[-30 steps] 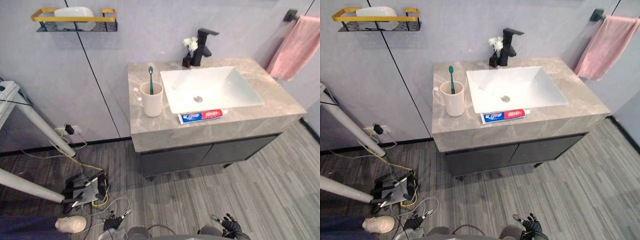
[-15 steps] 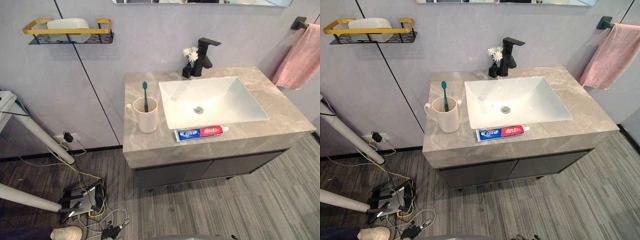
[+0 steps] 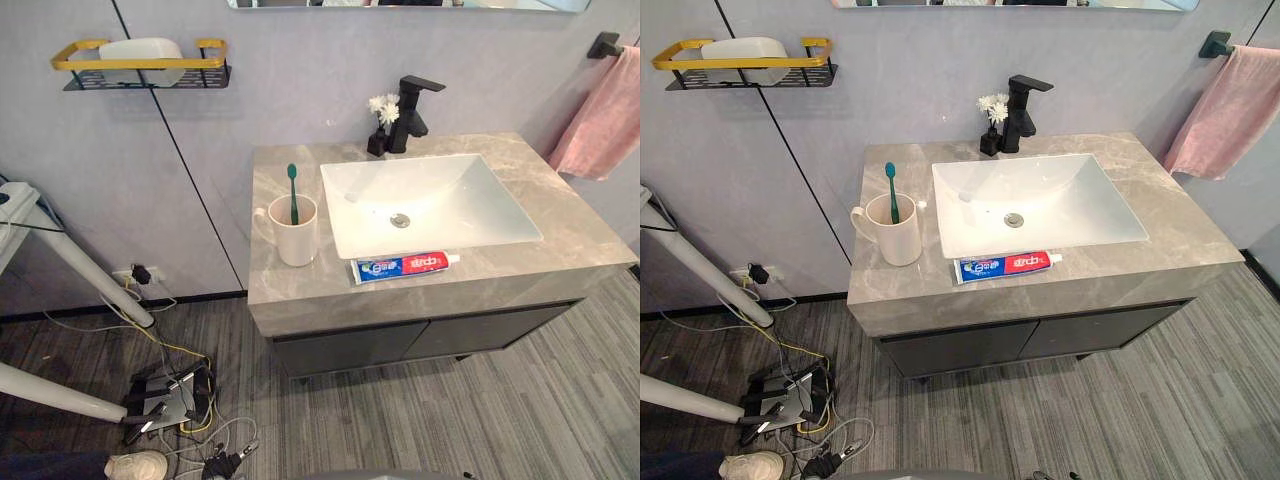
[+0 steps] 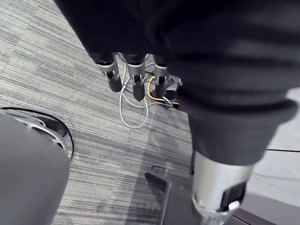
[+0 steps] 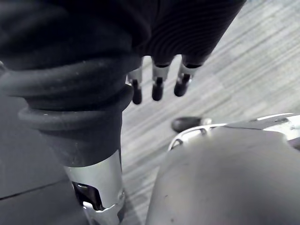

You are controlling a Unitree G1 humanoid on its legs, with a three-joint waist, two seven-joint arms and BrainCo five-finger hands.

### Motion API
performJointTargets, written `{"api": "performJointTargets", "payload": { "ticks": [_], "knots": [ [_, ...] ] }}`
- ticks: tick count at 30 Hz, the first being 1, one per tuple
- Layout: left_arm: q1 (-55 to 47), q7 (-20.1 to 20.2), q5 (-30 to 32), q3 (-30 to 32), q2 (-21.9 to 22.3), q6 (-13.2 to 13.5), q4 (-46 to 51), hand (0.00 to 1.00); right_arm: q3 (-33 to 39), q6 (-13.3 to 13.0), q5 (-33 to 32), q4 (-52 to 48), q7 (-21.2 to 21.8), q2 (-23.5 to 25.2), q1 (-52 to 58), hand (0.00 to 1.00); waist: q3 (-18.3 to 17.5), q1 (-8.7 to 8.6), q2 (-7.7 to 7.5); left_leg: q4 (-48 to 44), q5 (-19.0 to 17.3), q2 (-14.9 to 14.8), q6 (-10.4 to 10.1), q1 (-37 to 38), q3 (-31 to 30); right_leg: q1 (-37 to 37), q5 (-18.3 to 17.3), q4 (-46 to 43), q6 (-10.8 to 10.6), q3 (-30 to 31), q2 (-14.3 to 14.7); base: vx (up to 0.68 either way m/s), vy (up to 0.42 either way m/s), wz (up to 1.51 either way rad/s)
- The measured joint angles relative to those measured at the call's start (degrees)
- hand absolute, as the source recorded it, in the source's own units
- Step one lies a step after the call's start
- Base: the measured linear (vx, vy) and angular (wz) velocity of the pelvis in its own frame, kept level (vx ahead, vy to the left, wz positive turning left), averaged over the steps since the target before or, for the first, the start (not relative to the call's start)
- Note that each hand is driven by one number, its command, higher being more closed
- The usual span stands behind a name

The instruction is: Organize washtable

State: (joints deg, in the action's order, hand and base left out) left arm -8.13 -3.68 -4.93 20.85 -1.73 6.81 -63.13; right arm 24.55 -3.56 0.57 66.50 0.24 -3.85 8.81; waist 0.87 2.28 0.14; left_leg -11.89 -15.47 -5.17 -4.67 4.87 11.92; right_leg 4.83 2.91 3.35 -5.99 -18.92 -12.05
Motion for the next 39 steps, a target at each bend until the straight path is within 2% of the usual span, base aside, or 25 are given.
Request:
{"api": "performJointTargets", "payload": {
  "ticks": [14,15,17,18,20,21,22,23,25,28,29,30,32,33,34,35,36,38,39],
  "knots": [
    [-2.47,1.14,-2.19,6.03,0.54,-0.42,-1.76,0.0,1.43,0.05,0.0,2.03,0.1,-0.61,-0.11,0.0,-0.47,0.12,0.5,0.97,0.9,1.47,1.16,-0.2,-3.83,1.95,0.01,-0.01,-0.01,-3.55,-1.46,-0.01,-0.025,0.14],
    [-2.52,1.14,-2.24,8.0,0.52,-0.45,-1.75,0.0,2.28,0.05,0.0,2.12,0.11,-0.54,-0.37,0.0,-0.47,0.24,0.51,0.98,0.91,1.59,1.17,-0.25,-3.92,2.02,0.01,-0.02,-0.02,-3.83,-1.59,-0.02,-0.035,0.09],
    [-2.72,0.91,-4.16,17.64,0.07,-1.59,-1.08,0.0,4.54,0.06,0.0,2.31,0.19,-0.67,-0.82,0.0,-0.55,0.28,0.61,0.98,1.09,2.05,1.43,-0.18,-4.18,2.37,0.01,-0.09,-0.03,-4.42,-2.04,-0.02,-0.046,0.1],
    [-2.91,0.8,-4.83,20.2,-0.23,-1.86,-0.23,0.0,5.08,0.07,0.0,2.31,0.21,-0.78,-0.83,0.0,-0.54,0.31,0.66,0.98,1.09,2.11,1.43,-0.12,-4.24,2.48,0.01,-0.09,-0.03,-4.49,-2.12,-0.02,-0.045,0.1],
    [-3.59,-0.89,-7.59,27.59,-2.61,-2.23,5.19,0.0,6.45,0.16,0.0,2.32,0.89,-1.04,-0.67,0.0,-0.54,0.62,0.85,0.97,1.09,2.2,1.44,-0.07,-4.64,2.75,0.0,-0.13,-0.04,-4.64,-2.2,-0.02,-0.053,0.09],
    [-3.73,-2.68,-7.96,30.85,-5.02,-2.51,12.54,0.0,6.53,0.17,0.0,2.31,1.17,-1.07,-0.5,0.0,-0.76,1.86,1.14,0.97,1.1,2.16,1.44,-0.18,-4.79,2.69,-0.02,-0.14,-0.06,-4.64,-2.15,-0.02,-0.063,0.06],
    [-3.87,-3.39,-7.89,31.93,-5.8,-2.53,16.78,0.0,6.51,0.18,0.03,2.31,1.17,-1.09,-0.35,0.0,-0.97,2.12,1.09,0.97,1.1,2.15,1.44,-0.23,-4.83,2.69,-0.03,-0.14,-0.07,-4.65,-2.14,-0.02,-0.08,0.08],
    [-4.4,-5.14,-7.43,33.6,-6.87,-2.51,25.9,0.0,6.44,0.16,0.05,2.23,1.19,-1.11,-0.21,0.0,-1.51,2.99,1.22,0.97,1.13,2.18,1.39,-0.5,-5.26,2.6,-0.1,-0.23,-0.16,-4.66,-2.12,-0.02,-0.054,0.09],
    [-4.21,-7.26,-5.44,35.99,-7.21,-2.41,38.86,0.0,6.26,0.12,0.06,2.17,1.21,-0.96,-0.43,0.0,-2.31,3.58,1.25,0.85,1.15,2.21,1.36,-1.38,-5.57,1.81,-0.26,-0.54,-0.35,-4.63,-2.17,-0.03,-0.063,0.1],
    [-1.83,-12.19,2.31,38.42,-7.8,-2.0,61.54,0.0,5.97,0.14,0.66,1.7,1.35,-0.8,-0.38,0.0,-2.96,4.97,2.29,0.0,1.2,2.12,1.26,-1.97,-6.25,2.0,-0.28,-0.69,-0.38,-4.68,-2.13,-0.03,-0.068,0.1],
    [-1.47,-13.38,5.27,38.38,-7.78,-2.09,64.53,0.0,5.94,0.21,0.75,1.67,1.43,-0.86,-0.39,0.0,-3.18,5.07,2.34,-0.29,1.21,2.08,1.24,-2.0,-6.46,2.21,-0.28,-0.81,-0.38,-4.77,-2.13,-0.04,-0.078,0.14],
    [-0.72,-14.94,9.37,38.21,-7.59,-2.55,69.89,0.0,6.23,0.31,1.05,0.98,1.72,-0.89,-0.39,0.0,-3.38,5.08,3.34,-0.16,1.22,2.0,1.21,-1.95,-7.11,2.36,-0.28,-1.1,-0.38,-4.78,-2.09,-0.03,-0.069,0.21],
    [0.63,-16.49,13.66,36.74,-7.4,-2.98,78.23,0.0,6.3,0.39,1.21,-0.29,2.44,-0.99,-0.16,0.0,-3.09,5.07,3.86,-0.01,1.22,1.99,1.22,-1.33,-7.47,2.79,-0.28,-1.1,-0.38,-4.79,-2.08,-0.02,-0.074,0.18],
    [1.74,-17.24,16.06,33.11,-7.54,-3.07,85.29,0.0,6.21,0.49,1.28,-0.52,2.52,-1.04,-0.15,0.0,-3.29,5.28,4.21,-0.05,1.22,2.02,1.22,-1.28,-8.11,3.52,-0.28,-1.1,-0.38,-4.85,-2.07,-0.03,-0.058,0.17],
    [2.34,-17.46,17.0,31.43,-7.65,-2.9,87.74,0.0,6.14,0.49,1.29,-0.56,2.56,-1.03,-0.16,0.0,-3.27,5.26,4.28,-0.03,1.23,2.06,1.22,-1.28,-8.58,3.9,-0.28,-1.09,-0.39,-4.95,-2.08,-0.08,-0.063,0.31],
    [3.58,-17.55,18.1,26.81,-7.99,-2.15,92.08,0.0,5.84,0.49,1.29,-0.57,2.64,-0.98,-0.3,0.0,-3.29,5.21,4.28,0.06,1.23,2.11,1.22,-1.28,-9.37,4.0,-0.29,-1.1,-0.39,-5.04,-2.09,-0.07,-0.048,0.26],
    [4.2,-17.55,18.57,24.34,-8.24,-1.77,93.94,0.0,5.77,0.49,1.3,-0.58,2.72,-0.93,-0.5,0.0,-3.29,5.15,4.23,0.11,1.24,2.14,1.23,-1.28,-9.75,3.94,-0.3,-1.1,-0.41,-5.05,-2.08,-0.05,-0.048,0.28],
    [6.93,-15.99,19.17,13.88,-9.28,-0.78,98.68,0.0,3.65,0.5,1.3,-0.64,3.46,-1.01,-0.8,0.0,-3.26,4.8,4.09,0.19,1.65,2.24,1.7,-1.86,-10.37,3.79,-0.3,-1.1,-0.41,-5.0,-2.1,-0.04,-0.059,0.15],
    [7.65,-15.23,19.17,10.9,-9.73,-0.66,99.48,0.0,3.56,0.5,1.3,-0.64,3.52,-0.96,-0.81,0.0,-3.18,4.73,3.88,0.16,1.9,2.25,1.56,-1.96,-10.42,3.76,-0.3,-1.1,-0.41,-5.01,-2.11,-0.09,-0.08,0.06]
  ]
}}
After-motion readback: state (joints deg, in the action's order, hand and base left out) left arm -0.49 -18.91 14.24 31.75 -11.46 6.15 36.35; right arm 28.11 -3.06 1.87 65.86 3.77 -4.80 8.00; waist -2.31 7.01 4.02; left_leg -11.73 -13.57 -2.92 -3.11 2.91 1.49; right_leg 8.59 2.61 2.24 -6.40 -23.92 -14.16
